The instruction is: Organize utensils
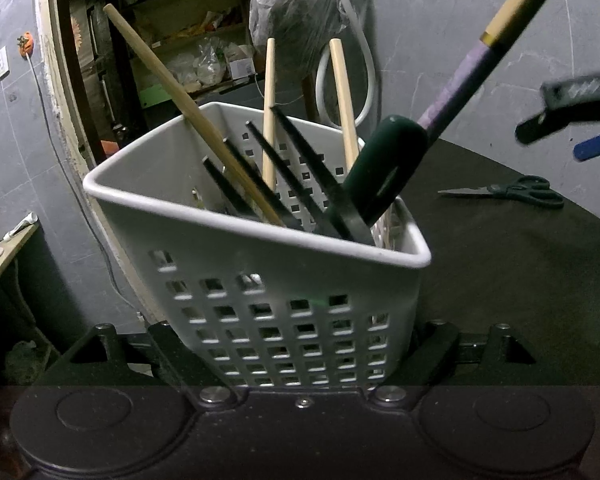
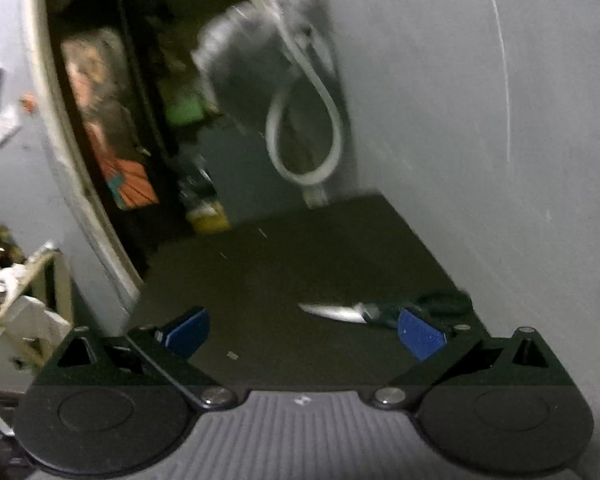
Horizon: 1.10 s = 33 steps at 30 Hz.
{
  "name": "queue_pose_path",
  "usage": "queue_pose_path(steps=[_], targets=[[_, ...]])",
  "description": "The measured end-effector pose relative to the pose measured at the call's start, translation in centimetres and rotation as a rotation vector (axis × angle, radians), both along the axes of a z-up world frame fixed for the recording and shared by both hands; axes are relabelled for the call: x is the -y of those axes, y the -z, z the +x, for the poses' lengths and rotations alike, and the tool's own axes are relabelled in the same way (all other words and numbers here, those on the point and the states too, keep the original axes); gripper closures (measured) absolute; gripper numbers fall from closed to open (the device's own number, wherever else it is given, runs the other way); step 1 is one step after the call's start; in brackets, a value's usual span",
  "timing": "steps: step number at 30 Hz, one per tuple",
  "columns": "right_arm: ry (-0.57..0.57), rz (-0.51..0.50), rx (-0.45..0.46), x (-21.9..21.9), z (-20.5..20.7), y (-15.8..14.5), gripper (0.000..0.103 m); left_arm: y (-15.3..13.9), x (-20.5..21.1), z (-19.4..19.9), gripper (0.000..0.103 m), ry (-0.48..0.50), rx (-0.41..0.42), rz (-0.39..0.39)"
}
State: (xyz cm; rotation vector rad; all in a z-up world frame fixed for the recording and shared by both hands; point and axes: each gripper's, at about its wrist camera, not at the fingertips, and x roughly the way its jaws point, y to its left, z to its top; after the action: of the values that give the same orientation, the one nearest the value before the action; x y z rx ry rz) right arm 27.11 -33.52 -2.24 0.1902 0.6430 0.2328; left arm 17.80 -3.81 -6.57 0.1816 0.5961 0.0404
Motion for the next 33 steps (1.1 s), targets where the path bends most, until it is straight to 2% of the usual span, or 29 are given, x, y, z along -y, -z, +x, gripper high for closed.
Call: queue_pose_path(steps=[3,8,15,19,23,26,33], targets=[[-0.007,-0.047,-0.029,0.8,3.0,2.4,0.000,0.0,0.2,0.1,0.016,-0.005,-0.003,0.003],[-0.051,-0.109,-0.084,1.3,7.6,4.6,0.000,-0.2,0.4,0.1,0.015,-0.014,-0.007,0.006],[-0.056,-0.134,-0.200,2.7,10.2,7.1,0.000,-0.3,0.5,0.1,0.015,-0.021,-0.009,0.010],[-0.042,-0.100,-0.257,3.6,10.3,8.5,0.000,-0.4,0.5,0.1,0.015,-0.021,-0.009,0.010],[-0.072,-0.120,-0.255,3.5,9.5,9.0,0.001,-0.3,0.6,0.1,0.015,-0.021,-0.008,0.010],[-0.106,-0.095,-0.276,2.8,8.6,8.7,0.001,-0.3,0.5,0.1,0.015,-0.020,-0.006,0.010],[-0.239,0.029,-0.343,-0.8,3.0,7.7,0.001,-0.2,0.4,-0.1,0.015,-0.013,-0.001,0.008]])
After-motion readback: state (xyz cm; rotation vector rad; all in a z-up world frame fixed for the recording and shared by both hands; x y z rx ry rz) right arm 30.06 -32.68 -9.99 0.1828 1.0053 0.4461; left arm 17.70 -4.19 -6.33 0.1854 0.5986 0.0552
